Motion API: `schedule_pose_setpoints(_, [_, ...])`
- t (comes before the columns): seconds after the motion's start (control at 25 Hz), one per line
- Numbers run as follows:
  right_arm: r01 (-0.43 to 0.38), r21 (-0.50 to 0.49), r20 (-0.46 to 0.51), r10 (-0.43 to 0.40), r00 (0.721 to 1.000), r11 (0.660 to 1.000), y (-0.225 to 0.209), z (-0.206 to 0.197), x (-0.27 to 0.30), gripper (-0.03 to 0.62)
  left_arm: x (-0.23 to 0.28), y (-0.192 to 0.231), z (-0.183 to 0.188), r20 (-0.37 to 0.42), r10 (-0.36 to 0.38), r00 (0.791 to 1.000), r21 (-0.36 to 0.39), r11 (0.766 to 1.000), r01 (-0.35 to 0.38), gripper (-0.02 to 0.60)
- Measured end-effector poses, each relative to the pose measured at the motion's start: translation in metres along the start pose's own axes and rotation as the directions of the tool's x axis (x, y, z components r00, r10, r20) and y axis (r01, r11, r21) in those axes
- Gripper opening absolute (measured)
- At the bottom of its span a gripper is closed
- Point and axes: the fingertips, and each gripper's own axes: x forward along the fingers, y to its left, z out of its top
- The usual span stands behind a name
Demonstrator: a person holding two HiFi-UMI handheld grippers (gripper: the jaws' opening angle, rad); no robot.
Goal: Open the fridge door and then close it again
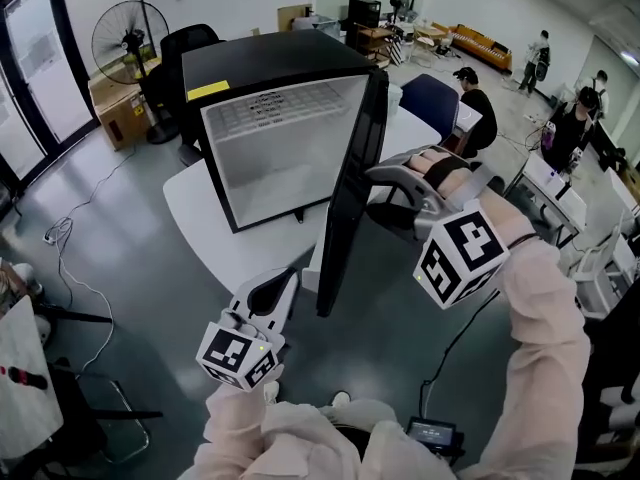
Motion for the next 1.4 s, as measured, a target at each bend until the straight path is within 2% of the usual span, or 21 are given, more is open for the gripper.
schedule_pose_setpoints(0.4, [0.007,-0.030,0.059,-0.005,0.998,1.000,0.017,-0.027,-0.026,0.206,0.006,-0.024,-0.004,-0.010,0.061,0.998,0.018,0.998,-0.061,0.012])
schedule_pose_setpoints(0.8, [0.001,-0.054,0.167,0.008,0.986,0.999,0.040,-0.078,-0.056,0.212,0.036,-0.050,-0.017,-0.042,0.050,0.998,0.008,0.999,-0.050,0.012])
schedule_pose_setpoints(1.04, [0.011,-0.031,0.205,-0.005,0.979,0.999,0.049,-0.105,-0.071,0.230,0.048,-0.059,-0.015,-0.057,0.049,0.997,0.029,0.998,-0.047,0.012])
schedule_pose_setpoints(1.4, [0.014,-0.024,0.211,-0.009,0.977,1.000,0.049,-0.114,-0.065,0.236,0.042,-0.047,-0.020,-0.064,0.080,0.995,0.021,0.997,-0.079,0.011])
